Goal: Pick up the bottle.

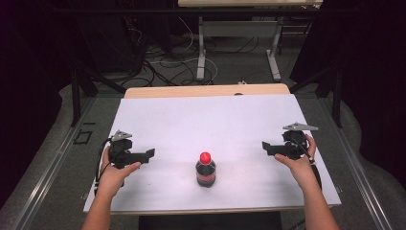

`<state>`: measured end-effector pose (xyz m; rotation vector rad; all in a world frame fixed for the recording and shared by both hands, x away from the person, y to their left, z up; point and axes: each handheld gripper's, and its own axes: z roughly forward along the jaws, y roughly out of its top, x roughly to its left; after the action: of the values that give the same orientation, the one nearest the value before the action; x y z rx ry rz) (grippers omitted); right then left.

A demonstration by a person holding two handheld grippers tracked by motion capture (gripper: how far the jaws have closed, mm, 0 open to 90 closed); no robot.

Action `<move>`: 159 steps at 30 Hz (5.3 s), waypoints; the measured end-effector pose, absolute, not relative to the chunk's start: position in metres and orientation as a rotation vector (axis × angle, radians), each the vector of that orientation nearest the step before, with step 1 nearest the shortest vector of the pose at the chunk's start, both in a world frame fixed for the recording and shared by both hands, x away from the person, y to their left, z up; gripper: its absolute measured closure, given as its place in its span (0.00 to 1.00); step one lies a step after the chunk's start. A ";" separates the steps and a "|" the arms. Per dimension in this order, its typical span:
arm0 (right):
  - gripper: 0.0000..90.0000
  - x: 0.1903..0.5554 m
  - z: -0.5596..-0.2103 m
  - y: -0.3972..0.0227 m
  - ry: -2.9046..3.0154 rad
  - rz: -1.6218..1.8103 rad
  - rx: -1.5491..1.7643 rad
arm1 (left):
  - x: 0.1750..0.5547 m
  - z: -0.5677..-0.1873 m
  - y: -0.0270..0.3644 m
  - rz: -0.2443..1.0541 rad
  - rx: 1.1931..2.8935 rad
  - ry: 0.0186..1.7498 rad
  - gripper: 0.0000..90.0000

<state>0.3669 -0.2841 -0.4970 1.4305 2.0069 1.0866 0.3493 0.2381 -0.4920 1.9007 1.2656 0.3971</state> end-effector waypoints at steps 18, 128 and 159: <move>0.16 0.334 -0.469 -0.249 2.144 1.157 1.229 | 0.315 -0.467 0.159 0.281 1.984 0.881 0.08; 0.59 0.357 -0.409 -0.107 2.257 1.339 0.939 | 0.347 -0.490 0.053 0.356 2.063 0.773 0.33; 0.68 0.371 -0.417 -0.099 2.466 1.266 0.806 | 0.345 -0.490 0.059 0.349 2.103 0.749 0.34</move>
<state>0.3709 -0.0993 -0.4170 0.8060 2.4661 1.2658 0.3446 0.0586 -0.4900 2.1027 0.7494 0.3492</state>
